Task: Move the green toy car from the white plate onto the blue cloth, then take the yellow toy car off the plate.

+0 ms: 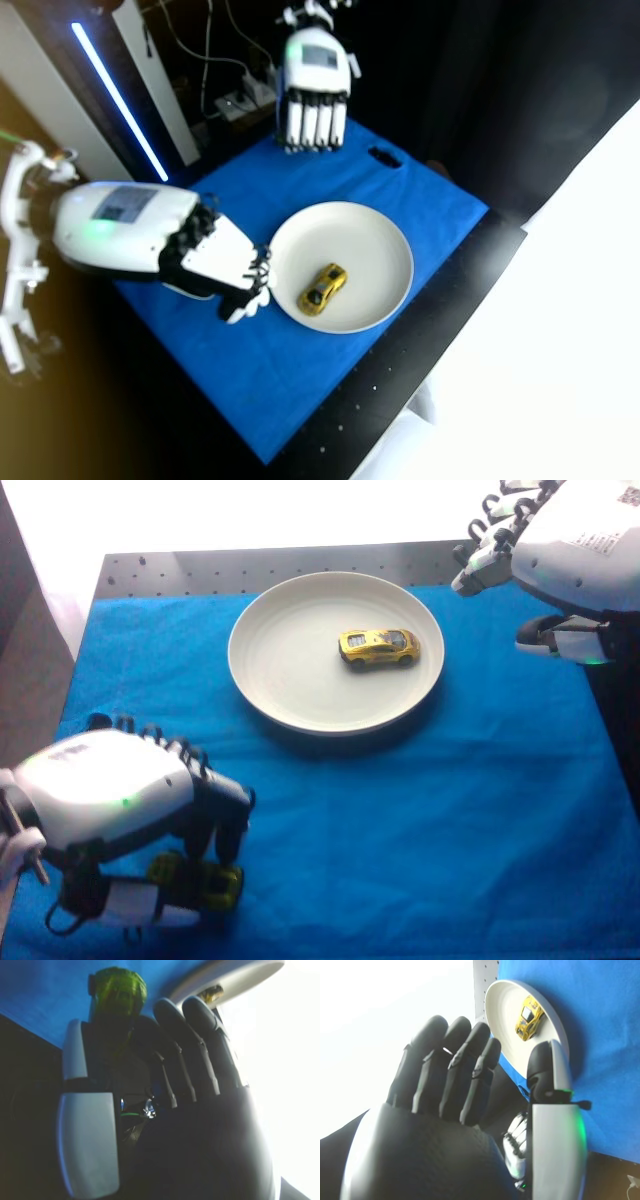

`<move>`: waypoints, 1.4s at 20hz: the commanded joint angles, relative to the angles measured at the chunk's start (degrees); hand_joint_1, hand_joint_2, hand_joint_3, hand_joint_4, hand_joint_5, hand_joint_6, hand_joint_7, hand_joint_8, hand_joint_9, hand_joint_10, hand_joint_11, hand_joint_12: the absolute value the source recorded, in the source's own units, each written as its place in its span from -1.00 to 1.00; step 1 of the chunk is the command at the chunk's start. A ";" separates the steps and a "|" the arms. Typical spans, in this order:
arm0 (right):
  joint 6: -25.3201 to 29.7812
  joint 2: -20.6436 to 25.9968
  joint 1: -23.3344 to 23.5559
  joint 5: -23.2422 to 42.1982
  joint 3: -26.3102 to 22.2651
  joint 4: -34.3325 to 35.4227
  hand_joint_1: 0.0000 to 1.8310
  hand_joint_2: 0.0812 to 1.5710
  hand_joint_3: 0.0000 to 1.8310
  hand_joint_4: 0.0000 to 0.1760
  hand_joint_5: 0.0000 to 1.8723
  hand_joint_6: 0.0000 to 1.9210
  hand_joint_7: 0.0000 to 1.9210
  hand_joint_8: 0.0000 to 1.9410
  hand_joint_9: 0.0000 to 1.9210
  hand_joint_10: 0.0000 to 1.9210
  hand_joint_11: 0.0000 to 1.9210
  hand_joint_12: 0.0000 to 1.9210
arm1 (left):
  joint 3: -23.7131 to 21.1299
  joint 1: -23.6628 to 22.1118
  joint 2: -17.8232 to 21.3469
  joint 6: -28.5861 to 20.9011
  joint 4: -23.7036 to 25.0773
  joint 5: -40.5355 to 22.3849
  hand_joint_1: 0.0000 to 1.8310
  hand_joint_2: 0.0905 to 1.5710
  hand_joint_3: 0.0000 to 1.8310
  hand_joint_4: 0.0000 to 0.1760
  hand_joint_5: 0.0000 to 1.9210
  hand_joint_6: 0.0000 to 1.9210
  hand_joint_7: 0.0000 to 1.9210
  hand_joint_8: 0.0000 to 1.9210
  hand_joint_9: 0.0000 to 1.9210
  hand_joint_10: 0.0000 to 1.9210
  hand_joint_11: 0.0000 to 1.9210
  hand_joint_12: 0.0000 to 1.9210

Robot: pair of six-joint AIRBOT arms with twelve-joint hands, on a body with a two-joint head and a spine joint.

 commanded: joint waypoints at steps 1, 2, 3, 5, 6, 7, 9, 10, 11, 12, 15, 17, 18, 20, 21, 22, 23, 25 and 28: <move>-0.40 -0.17 0.66 6.48 0.13 0.08 0.29 0.27 -1.00 -1.00 -0.15 -1.00 -0.18 -0.70 -0.42 0.11 -0.60 0.76 | 0.41 -0.19 -0.59 -0.25 -0.54 -5.16 0.23 0.58 -1.00 -0.88 -0.28 0.41 -0.23 0.52 -0.53 0.46 -0.70 0.80; -0.40 -0.17 0.67 6.48 0.13 0.08 0.30 0.26 -1.00 -1.00 -0.14 -1.00 -0.15 -0.72 -0.40 0.07 -0.59 0.73 | 0.84 0.09 -1.04 -0.25 -1.07 -4.46 0.03 0.58 -1.00 0.27 -0.28 0.46 -0.44 0.14 -0.65 0.36 -0.85 0.77; -0.40 -0.16 0.67 6.48 0.13 0.08 0.29 0.27 -1.00 -1.00 -0.14 -1.00 -0.13 -0.74 -0.42 0.09 -0.60 0.76 | 1.37 0.48 -1.33 -0.25 -2.00 -3.92 -0.12 0.34 -1.00 -0.74 -0.52 -0.36 -0.53 -0.41 -0.73 -0.09 -0.99 0.50; -0.40 -0.16 0.67 6.48 0.13 0.08 0.29 0.28 -1.00 -1.00 -0.13 -0.99 -0.11 -0.71 -0.40 0.15 -0.56 0.77 | 1.51 0.60 -1.29 -0.25 -2.47 -4.02 -0.21 0.27 -1.00 -0.40 -0.58 -0.59 -0.58 -0.68 -0.76 -0.35 -1.00 0.29; -0.40 -0.16 0.67 6.48 0.13 0.08 0.28 0.29 -1.00 -1.00 -0.13 -1.00 -0.14 -0.70 -0.43 0.17 -0.59 0.77 | 1.58 0.64 -1.25 -0.25 -2.70 -4.13 -0.31 0.24 -1.00 -0.22 -0.64 -0.80 -0.65 -0.87 -0.81 -0.49 -1.00 0.12; -0.40 -0.16 0.67 6.48 0.13 0.08 0.28 0.30 -1.00 -1.00 -0.15 -1.00 -0.18 -0.72 -0.45 0.10 -0.61 0.73 | 1.60 0.75 -1.12 -0.25 -2.98 -4.50 -0.34 0.22 -1.00 -0.25 -0.64 -0.91 -0.68 -0.96 -0.82 -0.58 -1.00 0.07; -0.40 -0.16 0.67 6.49 0.14 0.08 0.28 0.30 -1.00 -1.00 -0.15 -0.99 -0.20 -0.78 -0.46 -0.07 -0.64 0.65 | 1.56 1.22 -0.66 -0.26 -4.13 -6.20 -0.37 0.18 -1.00 0.01 -0.70 -0.99 -0.74 -1.00 -0.83 -0.70 -1.00 -0.02; -0.40 -0.15 0.67 6.49 0.14 0.08 0.25 0.29 -1.00 -1.00 -0.14 -0.99 -0.20 -0.77 -0.45 0.00 -0.61 0.68 | 1.50 1.48 -0.40 -0.26 -4.65 -7.12 -0.41 0.17 -1.00 -0.01 -0.72 -1.00 -0.76 -1.00 -0.80 -0.81 -1.00 -0.17; -0.40 -0.15 0.67 6.49 0.14 0.09 0.23 0.30 -1.00 -1.00 -0.14 -0.99 -0.19 -0.77 -0.46 0.01 -0.63 0.68 | 1.37 1.69 -0.14 -0.26 -5.04 -7.86 -0.49 0.18 -1.00 -0.23 -0.70 -1.00 -0.74 -1.00 -0.77 -0.89 -1.00 -0.22; -0.40 -0.15 0.67 6.50 0.14 0.09 0.18 0.31 -1.00 -1.00 -0.13 -0.99 -0.18 -0.77 -0.45 0.00 -0.72 0.66 | 1.17 2.17 0.29 -0.26 -5.79 -9.23 -0.53 0.19 -1.00 -0.19 -0.66 -0.99 -0.71 -0.99 -0.73 -0.91 -1.00 -0.11; -0.40 -0.14 0.67 6.54 0.31 0.09 0.09 0.32 -1.00 -1.00 -0.12 -1.00 -0.09 -0.85 -0.37 -0.05 -0.69 0.70 | 0.88 3.77 1.19 -0.26 -8.33 -14.62 -0.75 0.23 -1.00 0.01 -0.60 -0.98 -0.62 -0.97 -0.67 -0.89 -1.00 0.24; -0.40 -0.56 0.79 6.56 0.81 0.09 0.02 0.35 -1.00 -1.00 -0.15 -0.99 -0.12 -0.88 -0.48 0.02 -0.84 0.84 | 1.11 4.13 1.30 -0.16 -10.50 -18.83 -0.74 0.30 -1.00 0.23 -0.54 -0.99 -0.58 -0.97 -0.71 -0.64 -1.00 0.40; -0.40 -0.93 0.92 6.56 1.13 0.10 0.00 0.33 -1.00 -1.00 -0.13 -0.98 -0.12 -0.88 -0.44 0.07 -0.70 0.82 | 1.16 4.13 1.24 0.20 -11.40 -20.57 -0.70 0.32 -1.00 0.38 -0.50 -0.99 -0.56 -0.97 -0.74 -0.58 -1.00 0.31; -0.39 -2.07 1.94 6.51 2.16 0.23 0.03 0.31 -1.00 -1.00 -0.13 -0.98 -0.14 -0.77 -0.44 0.21 -0.62 0.86 | 1.10 4.13 1.10 2.11 -13.50 -24.11 -0.72 0.32 -1.00 0.52 -0.45 -0.97 -0.52 -0.95 -0.72 -0.55 -1.00 0.33; -0.39 -2.75 2.60 6.48 2.75 0.24 -0.02 0.30 -1.00 -1.00 -0.12 -0.98 -0.15 -0.70 -0.43 0.18 -0.63 0.83 | 1.11 4.13 0.95 2.96 -14.46 -25.72 -0.69 0.33 -1.00 0.43 -0.42 -0.98 -0.49 -0.95 -0.73 -0.50 -1.00 0.35; -0.39 -3.18 3.11 6.38 3.17 0.38 -0.08 0.29 -1.00 -1.00 -0.13 -0.99 -0.17 -0.70 -0.43 0.06 -0.68 0.78 | 1.23 4.13 0.77 3.13 -15.06 -26.89 -0.66 0.33 -1.00 0.34 -0.38 -0.98 -0.46 -0.94 -0.73 -0.35 -1.00 0.47; -0.39 -3.75 3.83 6.02 3.81 0.68 -0.06 0.30 -1.00 -1.00 -0.15 -1.00 -0.19 -0.72 -0.46 0.00 -0.75 0.79 | 1.51 4.11 0.40 3.13 -15.61 -28.09 -0.65 0.35 -1.00 0.21 -0.38 -0.99 -0.44 -0.94 -0.73 -0.27 -1.00 0.51; -0.39 -4.94 5.20 4.87 5.03 0.81 0.04 0.28 -1.00 -1.00 -0.13 -0.99 -0.18 -0.75 -0.42 0.00 -0.68 0.79 | 1.88 4.09 -0.37 3.13 -16.45 -29.89 -0.63 0.36 -1.00 0.21 -0.36 -0.99 -0.43 -0.95 -0.75 -0.21 -1.00 0.54; -0.39 -6.62 6.60 3.99 6.59 0.81 0.02 0.25 -1.00 -1.00 -0.10 -0.99 -0.09 -0.83 -0.37 -0.12 -0.66 0.71 | 1.96 4.09 -0.70 3.13 -16.92 -30.92 -0.60 0.34 -1.00 0.10 -0.34 -0.99 -0.42 -0.99 -0.66 -0.42 -1.00 0.55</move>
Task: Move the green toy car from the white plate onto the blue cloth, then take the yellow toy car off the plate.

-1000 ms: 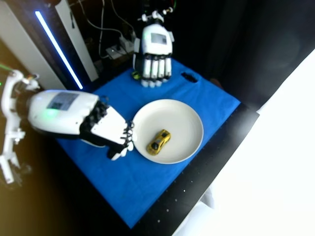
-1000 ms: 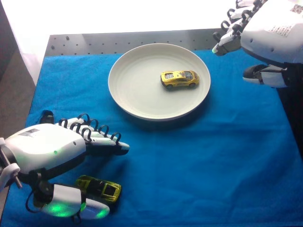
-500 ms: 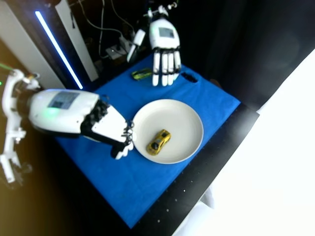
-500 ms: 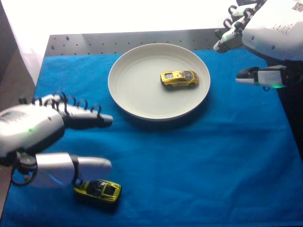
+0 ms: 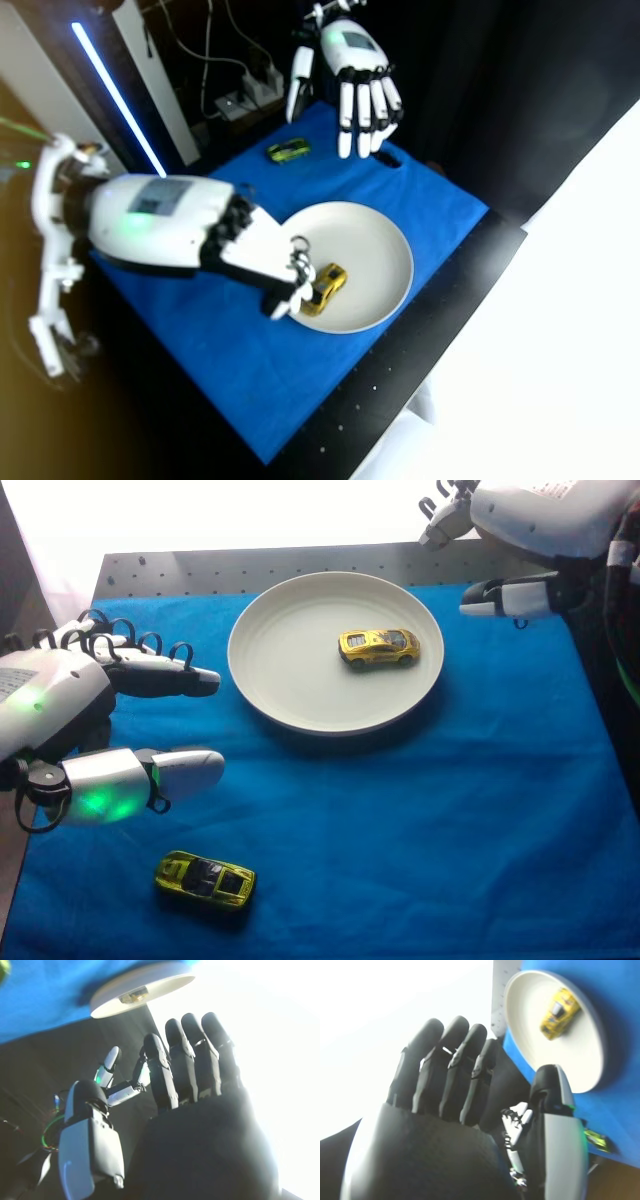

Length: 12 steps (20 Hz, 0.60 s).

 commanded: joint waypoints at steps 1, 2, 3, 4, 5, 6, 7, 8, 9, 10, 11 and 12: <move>-0.34 -0.53 1.33 6.17 0.43 -0.06 0.03 0.26 -1.00 -1.00 -0.12 -1.00 -0.10 -0.84 -0.39 -0.10 -0.67 0.72 | 0.21 -0.44 -0.32 -0.12 0.60 -7.77 -0.60 0.35 -1.00 0.11 -0.34 -1.00 -0.41 -0.98 -0.64 -0.42 -0.96 0.57; -0.34 -1.24 1.69 5.92 1.01 -0.05 0.03 0.25 -1.00 -1.00 -0.14 -1.00 -0.11 -0.86 -0.40 -0.12 -0.67 0.67 | 0.23 -0.44 -0.38 -0.12 0.50 -7.94 -0.61 0.35 -1.00 0.03 -0.34 -1.00 -0.41 -0.98 -0.63 -0.43 -0.95 0.57; -0.34 -1.99 2.04 5.61 1.63 -0.05 0.02 0.25 -1.00 -1.00 -0.16 -1.00 -0.12 -0.88 -0.40 -0.16 -0.70 0.68 | 0.28 -0.44 -0.51 -0.12 0.41 -7.98 -0.62 0.35 -1.00 0.05 -0.35 -1.00 -0.42 -0.99 -0.64 -0.44 -0.97 0.56; -0.34 -2.83 2.33 5.20 2.33 -0.05 0.00 0.25 -1.00 -1.00 -0.18 -1.00 -0.11 -0.89 -0.41 -0.11 -0.73 0.72 | 0.35 -0.44 -0.72 -0.12 0.29 -8.02 -0.62 0.35 -1.00 0.06 -0.35 -1.00 -0.42 -0.99 -0.63 -0.45 -0.94 0.54; -0.34 -3.87 2.76 4.50 3.22 -0.05 -0.02 0.25 -1.00 -1.00 -0.16 -0.99 -0.07 -0.87 -0.37 0.06 -0.65 0.82 | 0.37 -0.44 -0.90 -0.12 0.26 -8.02 -0.62 0.36 -1.00 0.10 -0.35 -1.00 -0.42 -0.99 -0.63 -0.45 -0.93 0.54; -0.34 -4.72 3.15 3.84 3.98 -0.05 -0.02 0.26 -1.00 -1.00 -0.15 -0.99 -0.09 -0.87 -0.40 0.12 -0.65 0.83 | 0.40 -0.44 -0.99 -0.12 0.23 -7.99 -0.60 0.36 -1.00 0.08 -0.34 -0.99 -0.41 -0.99 -0.63 -0.46 -0.96 0.53; -0.34 -5.51 3.44 3.37 4.61 -0.05 -0.02 0.26 -1.00 -1.00 -0.16 -0.99 -0.10 -0.87 -0.41 0.17 -0.61 0.82 | 0.42 -0.44 -1.07 -0.12 0.13 -7.97 -0.57 0.37 -1.00 -0.13 -0.34 -1.00 -0.41 -0.99 -0.62 -0.45 -0.96 0.58; -0.34 -6.62 3.73 2.64 5.61 -0.05 -0.01 0.25 -1.00 -1.00 -0.15 -0.99 -0.10 -0.84 -0.42 0.27 -0.59 0.86 | 0.43 -0.44 -1.19 -0.12 0.06 -7.98 -0.57 0.36 -1.00 -0.17 -0.34 -0.99 -0.40 -0.99 -0.62 -0.44 -0.95 0.58; -0.34 -7.55 3.96 2.08 6.47 -0.05 -0.01 0.23 -1.00 -1.00 -0.14 -1.00 -0.13 -0.64 -0.41 0.35 -0.55 0.89 | 0.41 -0.44 -1.18 -0.13 0.04 -7.98 -0.56 0.35 -1.00 -0.17 -0.33 -0.99 -0.40 -0.99 -0.62 -0.45 -0.96 0.58; -0.34 -8.42 4.04 1.49 7.18 -0.04 -0.03 0.22 -1.00 -1.00 -0.13 -1.00 -0.18 -0.52 -0.42 0.28 -0.60 0.85 | 0.39 -0.44 -1.17 -0.14 0.04 -7.98 -0.57 0.32 -1.00 -0.10 -0.32 -0.99 -0.39 -0.99 -0.62 -0.46 -0.96 0.56; -0.35 -9.39 4.09 0.81 7.89 -0.04 -0.04 0.21 -1.00 -1.00 -0.11 -0.99 -0.21 -0.51 -0.45 0.20 -0.65 0.84 | 0.39 -0.47 -1.16 -0.14 0.04 -7.98 -0.57 0.32 -1.00 -0.05 -0.31 -0.99 -0.38 -0.99 -0.63 -0.39 -0.96 0.59; -0.35 -10.11 4.10 0.49 8.32 -0.04 -0.05 0.22 -1.00 -1.00 -0.13 -1.00 -0.22 -0.47 -0.45 0.23 -0.63 0.85 | 0.39 -0.48 -1.16 -0.14 0.04 -8.08 -0.57 0.32 -1.00 -0.04 -0.31 -0.99 -0.38 -0.99 -0.64 -0.37 -0.95 0.60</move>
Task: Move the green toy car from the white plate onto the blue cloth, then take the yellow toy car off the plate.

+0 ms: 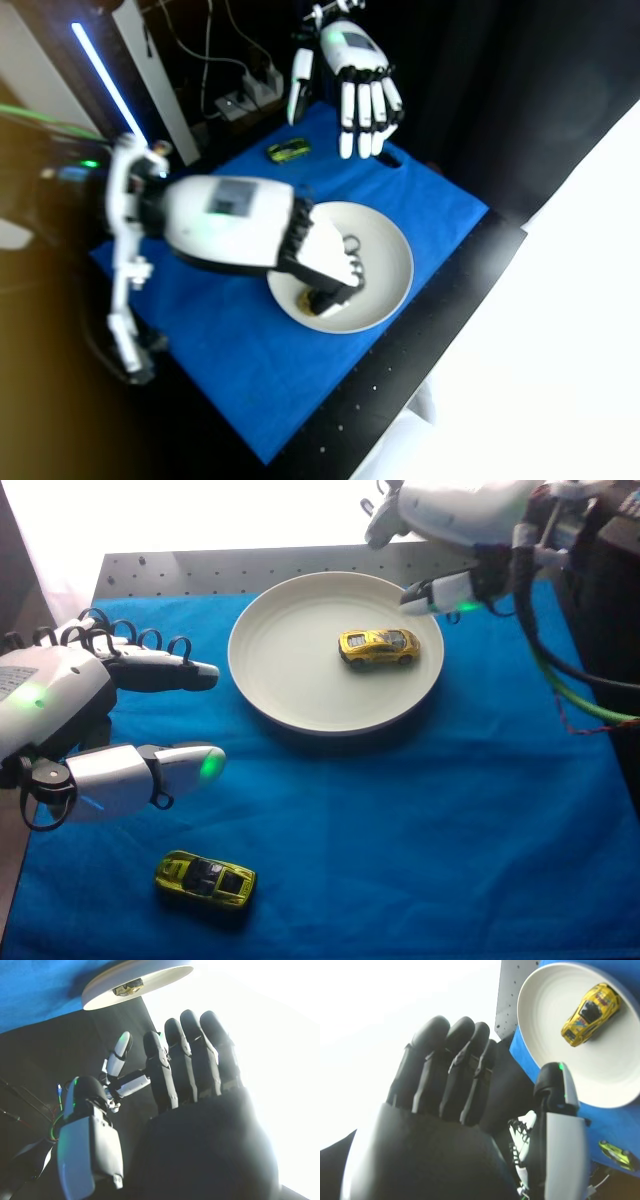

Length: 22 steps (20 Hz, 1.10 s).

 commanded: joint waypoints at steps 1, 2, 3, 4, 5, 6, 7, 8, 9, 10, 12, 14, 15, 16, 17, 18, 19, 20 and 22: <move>-0.35 -0.48 1.17 6.06 0.29 -0.09 -0.03 0.22 -1.00 -1.00 -0.17 -1.00 -0.22 -0.35 -0.39 0.31 -0.54 0.88 | 0.12 -0.48 -0.15 -0.14 1.08 -7.01 -0.57 0.33 -1.00 -0.13 -0.31 -1.00 -0.37 -0.99 -0.65 -0.31 -0.94 0.63; -0.35 -0.86 1.16 5.84 0.41 -0.09 0.00 0.23 -1.00 -1.00 -0.22 -1.00 -0.28 -0.15 -0.38 0.45 -0.50 0.97 | 0.09 -0.48 -0.15 -0.14 1.07 -7.06 -0.57 0.34 -1.00 -0.10 -0.31 -1.00 -0.37 -0.99 -0.65 -0.28 -0.92 0.62; -0.35 -1.09 1.16 5.64 0.45 -0.10 0.02 0.20 -1.00 -1.00 -0.20 -1.00 -0.23 0.32 -0.20 0.79 -0.18 0.99 | 0.04 -0.48 -0.13 -0.14 1.07 -7.09 -0.55 0.33 -1.00 -0.04 -0.30 -0.99 -0.37 -0.99 -0.66 -0.28 -0.93 0.61; -0.35 -1.21 1.16 5.46 0.48 -0.10 0.07 0.17 -1.00 -1.00 -0.14 -0.98 -0.12 0.69 0.03 0.96 0.13 1.00 | 0.03 -0.48 -0.13 -0.14 1.07 -7.09 -0.56 0.33 -1.00 0.05 -0.30 -0.99 -0.37 -0.99 -0.67 -0.28 -0.93 0.61; -0.35 -1.37 1.15 5.27 0.55 -0.10 0.08 0.17 -1.00 -1.00 -0.11 -0.98 -0.12 0.79 0.06 0.99 0.18 1.00 | 0.01 -0.47 -0.13 -0.14 1.07 -7.14 -0.56 0.33 -1.00 0.06 -0.30 -0.99 -0.37 -0.99 -0.66 -0.27 -0.92 0.61; -0.35 -1.78 1.15 4.88 0.65 -0.10 0.12 0.15 -1.00 -1.00 -0.11 -0.99 -0.05 0.97 0.15 1.00 0.24 1.00 | -0.02 -0.47 -0.12 -0.15 1.06 -7.26 -0.53 0.32 -1.00 0.18 -0.29 -0.99 -0.37 -1.00 -0.69 -0.28 -0.96 0.59; -0.35 -1.96 1.15 4.78 0.67 -0.10 0.11 0.15 -1.00 -1.00 -0.13 -0.99 0.01 0.99 0.21 1.00 0.31 1.00 | -0.02 -0.47 -0.12 -0.15 1.06 -7.26 -0.52 0.32 -1.00 0.15 -0.29 -0.99 -0.37 -1.00 -0.68 -0.31 -0.95 0.58; -0.35 -2.22 1.14 4.62 0.67 -0.10 0.10 0.15 -1.00 -1.00 -0.14 -1.00 -0.06 1.00 0.13 1.00 0.24 1.00 | -0.02 -0.47 -0.12 -0.15 1.03 -7.29 -0.53 0.31 -1.00 0.23 -0.28 -0.99 -0.37 -0.99 -0.67 -0.31 -0.95 0.58; -0.35 -2.43 1.12 4.45 0.67 -0.10 0.10 0.15 -1.00 -1.00 -0.14 -1.00 -0.06 1.00 0.13 1.00 0.24 1.00 | -0.04 -0.47 -0.12 -0.15 0.96 -7.33 -0.53 0.31 -1.00 0.23 -0.28 -0.99 -0.37 -0.99 -0.67 -0.31 -0.95 0.58; -0.35 -2.63 0.97 4.21 0.64 -0.11 0.05 0.17 -1.00 -1.00 -0.15 -0.99 -0.39 0.41 -0.39 0.70 -0.44 1.00 | -0.07 -0.46 -0.12 -0.15 0.91 -7.41 -0.53 0.31 -1.00 0.26 -0.29 -0.99 -0.37 -1.00 -0.66 -0.34 -0.94 0.55; -0.35 -2.78 0.45 3.82 0.60 -0.11 0.03 0.17 -1.00 -1.00 -0.15 -0.99 -0.38 0.64 -0.33 0.94 -0.27 1.00 | -0.15 -0.45 -0.11 -0.15 0.89 -7.50 -0.54 0.33 -1.00 0.25 -0.29 -1.00 -0.37 -1.00 -0.66 -0.35 -0.96 0.55; -0.35 -2.87 0.06 2.68 0.69 -0.17 0.01 0.16 -1.00 -1.00 -0.14 -0.99 -0.49 0.54 -0.46 0.86 -0.43 1.00 | -0.17 -0.45 -0.12 -0.15 0.89 -7.49 -0.54 0.33 -1.00 0.29 -0.29 -1.00 -0.36 -1.00 -0.68 -0.28 -0.97 0.62; -0.36 -2.94 -0.03 2.21 0.73 -0.23 0.01 0.16 -1.00 -1.00 -0.15 -1.00 -0.48 0.34 -0.49 0.69 -0.54 0.99 | -0.18 -0.46 -0.13 -0.15 0.89 -7.49 -0.53 0.33 -1.00 0.27 -0.29 -1.00 -0.37 -1.00 -0.68 -0.28 -0.97 0.62; -0.36 -2.99 -0.13 1.92 0.73 -0.31 0.05 0.15 -1.00 -1.00 -0.15 -0.99 -0.39 0.81 -0.27 0.94 -0.17 1.00 | -0.19 -0.45 -0.13 -0.16 0.86 -7.47 -0.52 0.33 -1.00 0.16 -0.29 -1.00 -0.35 -0.99 -0.67 -0.27 -0.96 0.62; -0.36 -3.05 -0.22 1.73 0.68 -0.41 0.04 0.14 -1.00 -1.00 -0.15 -1.00 -0.48 0.78 -0.37 0.99 -0.25 1.00 | -0.19 -0.45 -0.13 -0.16 0.78 -7.45 -0.53 0.32 -1.00 0.21 -0.28 -0.99 -0.35 -0.99 -0.66 -0.27 -0.95 0.62; -0.36 -3.11 -0.42 1.69 0.60 -0.51 0.04 0.13 -1.00 -1.00 -0.14 -0.99 -0.36 0.96 -0.18 1.00 -0.02 1.00 | -0.19 -0.45 -0.13 -0.16 0.73 -7.45 -0.52 0.32 -1.00 0.13 -0.27 -0.99 -0.33 -0.98 -0.66 -0.26 -0.95 0.62; -0.36 -3.17 -0.70 1.68 0.57 -0.56 0.02 0.13 -1.00 -1.00 -0.14 -1.00 -0.39 0.85 -0.25 1.00 -0.11 1.00 | -0.20 -0.45 -0.16 -0.16 0.73 -7.44 -0.51 0.32 -1.00 0.11 -0.28 -0.99 -0.34 -0.99 -0.67 -0.25 -0.97 0.63; -0.36 -3.26 -1.09 1.63 0.57 -0.56 -0.02 0.13 -1.00 -1.00 -0.14 -0.99 -0.50 0.47 -0.45 0.72 -0.41 0.96 | -0.23 -0.45 -0.16 -0.16 0.73 -7.46 -0.49 0.32 -1.00 0.14 -0.28 -0.99 -0.34 -0.99 -0.68 -0.24 -0.99 0.63; -0.36 -3.30 -1.68 1.19 0.63 -0.55 -0.02 0.12 -1.00 -1.00 -0.15 -1.00 -0.49 0.12 -0.51 0.48 -0.57 0.89 | -0.29 -0.45 -0.17 -0.16 0.73 -7.50 -0.48 0.32 -1.00 0.27 -0.27 -0.99 -0.34 -0.99 -0.68 -0.24 -1.00 0.63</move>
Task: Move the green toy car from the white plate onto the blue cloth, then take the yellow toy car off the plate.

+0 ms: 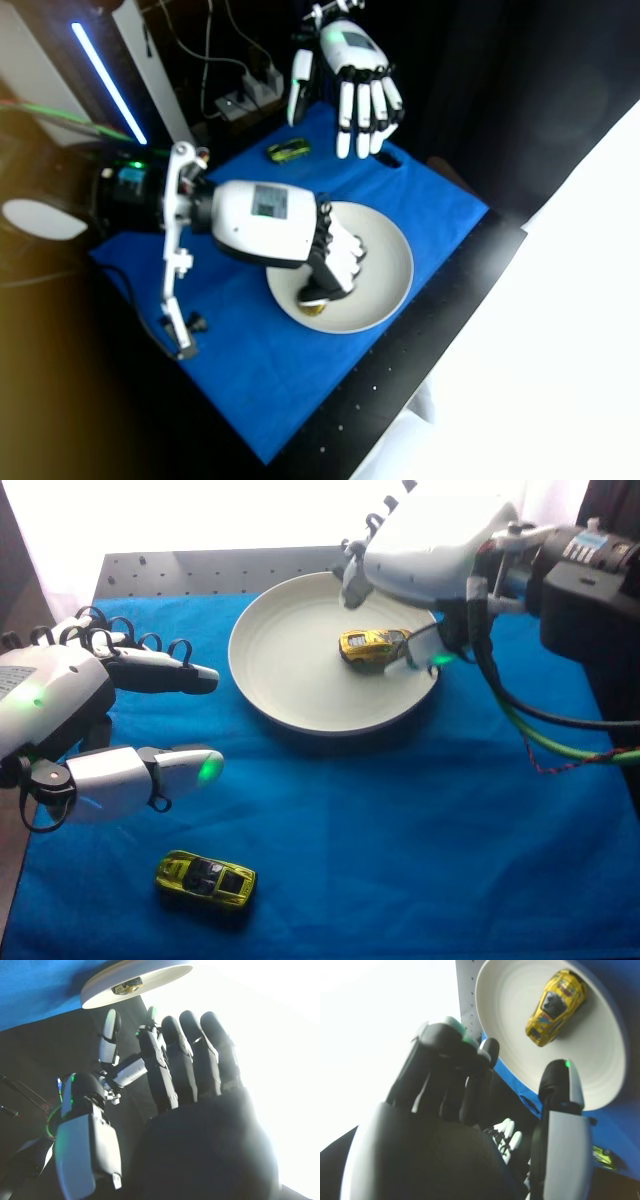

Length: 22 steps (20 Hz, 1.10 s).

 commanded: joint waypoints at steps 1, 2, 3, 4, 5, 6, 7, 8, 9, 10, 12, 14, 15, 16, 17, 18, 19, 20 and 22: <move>-0.32 -0.03 0.40 6.09 0.15 -0.24 -0.02 0.12 -1.00 -1.00 -0.15 -1.00 -0.49 0.12 -0.51 0.48 -0.57 0.89 | -0.12 -0.45 -0.20 -0.16 1.14 -7.13 -0.48 0.32 -1.00 0.27 -0.27 -0.99 -0.34 -0.99 -0.68 -0.24 -1.00 0.63; -0.32 -0.12 0.31 5.87 0.40 -0.22 -0.02 0.12 -1.00 -1.00 -0.16 -1.00 -0.51 0.51 -0.47 0.85 -0.38 0.98 | -0.13 -0.45 -0.22 -0.16 1.14 -7.15 -0.47 0.31 -1.00 0.33 -0.27 -0.99 -0.34 -0.99 -0.69 -0.19 -0.97 0.67; -0.32 -0.35 0.29 5.60 0.79 -0.22 -0.03 0.12 -1.00 -1.00 -0.16 -1.00 -0.59 0.47 -0.56 0.79 -0.48 1.00 | -0.14 -0.45 -0.23 -0.16 1.14 -7.18 -0.46 0.32 -1.00 0.41 -0.27 -1.00 -0.35 -1.00 -0.71 -0.16 -0.98 0.68; -0.32 -0.63 0.28 5.32 1.21 -0.22 -0.02 0.12 -1.00 -1.00 -0.15 -0.99 -0.56 0.59 -0.50 0.87 -0.39 1.00 | -0.16 -0.45 -0.23 -0.16 1.14 -7.22 -0.44 0.32 -1.00 0.37 -0.27 -1.00 -0.35 -1.00 -0.72 -0.13 -0.98 0.69; -0.32 -0.92 0.25 4.99 1.71 -0.20 -0.03 0.12 -1.00 -1.00 -0.16 -0.99 -0.64 0.34 -0.64 0.68 -0.60 1.00 | -0.20 -0.45 -0.23 -0.16 1.14 -7.30 -0.45 0.33 -1.00 0.40 -0.27 -1.00 -0.34 -1.00 -0.72 -0.14 -0.99 0.68; -0.32 -1.31 0.22 4.58 2.27 -0.16 -0.03 0.13 -1.00 -1.00 -0.16 -1.00 -0.65 0.25 -0.68 0.61 -0.69 1.00 | -0.25 -0.45 -0.22 -0.16 1.14 -7.38 -0.45 0.32 -1.00 0.42 -0.27 -1.00 -0.34 -0.99 -0.72 -0.14 -0.99 0.67; -0.32 -1.47 0.18 4.36 2.54 -0.14 -0.04 0.14 -1.00 -1.00 -0.16 -1.00 -0.59 0.12 -0.65 0.49 -0.72 0.94 | -0.26 -0.45 -0.21 -0.16 1.15 -7.41 -0.45 0.33 -1.00 0.42 -0.28 -1.00 -0.35 -1.00 -0.72 -0.14 -0.99 0.67; -0.32 -1.67 0.16 4.04 2.92 -0.08 -0.02 0.14 -1.00 -1.00 -0.15 -1.00 -0.62 0.28 -0.65 0.66 -0.66 0.99 | -0.29 -0.45 -0.20 -0.16 1.15 -7.46 -0.45 0.32 -1.00 0.52 -0.27 -1.00 -0.35 -1.00 -0.73 -0.14 -1.00 0.67; -0.32 -1.72 0.16 3.96 3.03 -0.03 -0.02 0.14 -1.00 -1.00 -0.15 -1.00 -0.62 0.28 -0.65 0.66 -0.66 0.99 | -0.31 -0.45 -0.19 -0.16 1.15 -7.52 -0.45 0.32 -1.00 0.52 -0.27 -1.00 -0.35 -1.00 -0.73 -0.14 -1.00 0.67; -0.32 -1.73 0.16 3.90 3.20 0.15 -0.03 0.13 -1.00 -1.00 -0.18 -0.99 -0.61 0.44 -0.60 0.78 -0.56 1.00 | -0.38 -0.44 -0.19 -0.16 1.15 -7.62 -0.44 0.32 -1.00 0.47 -0.27 -0.99 -0.34 -0.99 -0.72 -0.14 -1.00 0.67; -0.32 -1.75 0.16 3.72 3.59 0.22 -0.05 0.13 -1.00 -1.00 -0.18 -0.99 -0.60 0.41 -0.58 0.70 -0.54 1.00 | -0.42 -0.44 -0.21 -0.16 1.15 -7.66 -0.46 0.32 -1.00 0.56 -0.26 -0.99 -0.34 -0.99 -0.72 -0.14 -0.99 0.67; -0.32 -1.85 0.16 3.59 3.97 0.25 -0.05 0.13 -1.00 -1.00 -0.16 -0.99 -0.62 0.48 -0.58 0.81 -0.51 1.00 | -0.46 -0.44 -0.20 -0.16 1.16 -7.70 -0.48 0.30 -1.00 0.53 -0.26 -0.99 -0.33 -0.99 -0.71 -0.16 -0.99 0.65; -0.32 -1.88 0.16 3.52 4.22 0.32 -0.04 0.14 -1.00 -1.00 -0.15 -0.99 -0.61 0.13 -0.64 0.51 -0.69 0.90 | -0.48 -0.44 -0.19 -0.16 1.16 -7.72 -0.47 0.32 -1.00 0.30 -0.26 -1.00 -0.33 -0.99 -0.70 -0.21 -1.00 0.61; -0.32 -1.91 0.16 3.46 4.38 0.33 -0.02 0.15 -1.00 -1.00 -0.15 -0.99 -0.58 -0.03 -0.64 0.39 -0.74 0.87 | -0.50 -0.44 -0.19 -0.17 1.17 -7.74 -0.47 0.32 -1.00 0.26 -0.26 -1.00 -0.34 -0.99 -0.69 -0.22 -1.00 0.60; -0.32 -1.93 0.16 3.39 4.55 0.35 -0.01 0.15 -1.00 -1.00 -0.15 -0.99 -0.61 0.21 -0.61 0.61 -0.62 0.97 | -0.53 -0.44 -0.19 -0.17 1.17 -7.78 -0.48 0.31 -1.00 0.66 -0.27 -1.00 -0.34 -0.99 -0.69 -0.23 -1.00 0.60; -0.32 -1.93 0.16 3.37 4.70 0.41 -0.01 0.15 -1.00 -1.00 -0.15 -0.99 -0.61 0.21 -0.61 0.61 -0.62 0.97 | -0.56 -0.44 -0.20 -0.17 1.17 -7.82 -0.48 0.31 -1.00 0.66 -0.27 -1.00 -0.34 -0.99 -0.69 -0.23 -1.00 0.60; -0.32 -1.93 0.16 3.37 4.84 0.57 -0.01 0.17 -1.00 -1.00 -0.17 -1.00 -0.56 0.29 -0.57 0.64 -0.59 1.00 | -0.58 -0.43 -0.20 -0.17 1.17 -7.84 -0.49 0.30 -1.00 0.63 -0.26 -1.00 -0.33 -0.99 -0.68 -0.22 -0.98 0.61; -0.32 -1.93 0.16 3.37 4.96 0.69 0.01 0.17 -1.00 -1.00 -0.17 -1.00 -0.53 0.32 -0.53 0.65 -0.55 1.00 | -0.59 -0.43 -0.20 -0.18 1.18 -7.85 -0.48 0.30 -1.00 0.63 -0.26 -1.00 -0.34 -1.00 -0.69 -0.20 -0.99 0.63; -0.32 -2.02 0.16 3.31 5.22 0.84 -0.01 0.17 -1.00 -1.00 -0.18 -0.99 -0.56 0.39 -0.54 0.69 -0.53 1.00 | -0.60 -0.43 -0.21 -0.19 1.18 -7.84 -0.47 0.30 -1.00 0.61 -0.26 -1.00 -0.33 -0.99 -0.68 -0.25 -1.00 0.58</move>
